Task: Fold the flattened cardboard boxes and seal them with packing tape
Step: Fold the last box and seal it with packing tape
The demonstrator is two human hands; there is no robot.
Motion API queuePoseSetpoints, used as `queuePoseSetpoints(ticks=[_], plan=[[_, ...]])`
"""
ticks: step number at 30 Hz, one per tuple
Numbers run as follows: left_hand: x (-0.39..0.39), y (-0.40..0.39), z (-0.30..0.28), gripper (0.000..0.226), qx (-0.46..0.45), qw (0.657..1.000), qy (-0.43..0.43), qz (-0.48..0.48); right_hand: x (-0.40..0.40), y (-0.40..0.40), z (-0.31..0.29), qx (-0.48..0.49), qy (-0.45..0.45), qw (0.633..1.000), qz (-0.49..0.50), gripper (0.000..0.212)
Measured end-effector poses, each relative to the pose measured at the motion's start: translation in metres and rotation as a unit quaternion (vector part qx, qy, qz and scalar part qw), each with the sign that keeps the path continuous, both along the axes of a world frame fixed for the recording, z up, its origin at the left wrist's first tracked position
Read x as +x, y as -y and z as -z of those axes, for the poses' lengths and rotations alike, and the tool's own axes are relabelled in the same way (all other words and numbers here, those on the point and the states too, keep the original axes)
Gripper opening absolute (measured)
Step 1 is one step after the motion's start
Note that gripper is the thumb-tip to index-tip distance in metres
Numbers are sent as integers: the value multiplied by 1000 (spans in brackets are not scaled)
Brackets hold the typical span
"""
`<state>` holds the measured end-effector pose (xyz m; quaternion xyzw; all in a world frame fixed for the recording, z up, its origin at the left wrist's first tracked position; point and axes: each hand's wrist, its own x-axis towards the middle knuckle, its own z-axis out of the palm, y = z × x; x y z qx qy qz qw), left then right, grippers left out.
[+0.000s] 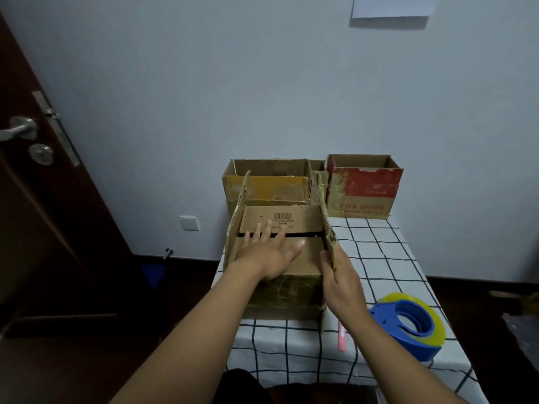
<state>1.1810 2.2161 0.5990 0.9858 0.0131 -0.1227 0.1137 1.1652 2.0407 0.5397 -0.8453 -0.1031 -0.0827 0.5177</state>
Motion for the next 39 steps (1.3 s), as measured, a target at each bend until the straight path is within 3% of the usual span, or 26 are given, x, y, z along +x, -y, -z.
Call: queuePoseSetpoints(ticks=[4,6,9,11,13,15,17,18,22,25,27,29,31,32,34,36,39], plan=[[-8,4,-7,75,-7,999,52,4,3,0,4,-14,-1,1000,6,54],[-23,9,-16,67,-19,991,132,26,5,1,5,-25,5,1000,4,50],[-50,12,-40,53,5,930,367,33,6,3,7,-32,11,999,5,56],[-61,2,-60,57,32,892,450,-31,7,3,7,-33,9,999,2,54],[-57,-18,-66,69,12,920,368,-135,7,2,6,-40,3,999,0,53],[-49,-33,-64,78,-152,949,226,-158,6,1,5,-43,2,999,0,53],[-47,-33,-56,80,-343,922,128,-122,5,0,4,-37,4,999,-2,55],[-50,-27,-49,79,-373,918,87,-105,4,-1,4,-27,2,1000,-5,55],[-60,-13,-19,92,-344,934,27,-94,0,-2,-1,35,-7,999,-16,62],[-57,-16,-14,111,-411,901,68,-124,-5,4,-7,4,-17,999,-47,85],[-54,-19,-13,112,-444,881,81,-139,-7,5,-10,-50,-40,995,-78,91],[-53,-18,-17,86,-428,890,88,-132,-5,3,-13,-59,-71,992,-80,79],[-50,-17,-10,54,-354,916,132,-132,-1,1,-15,-58,-81,993,-71,57],[-50,-18,-6,49,-307,926,165,-141,0,0,-15,-71,-76,992,-69,50],[-50,-24,4,48,-218,934,231,-162,2,-1,-15,-87,-69,992,-67,44],[-46,-35,16,53,-157,943,225,-190,1,-3,-15,-72,-77,993,-60,43],[-41,-45,20,62,-223,943,133,-210,-1,-7,-18,-46,-80,995,-47,43]])
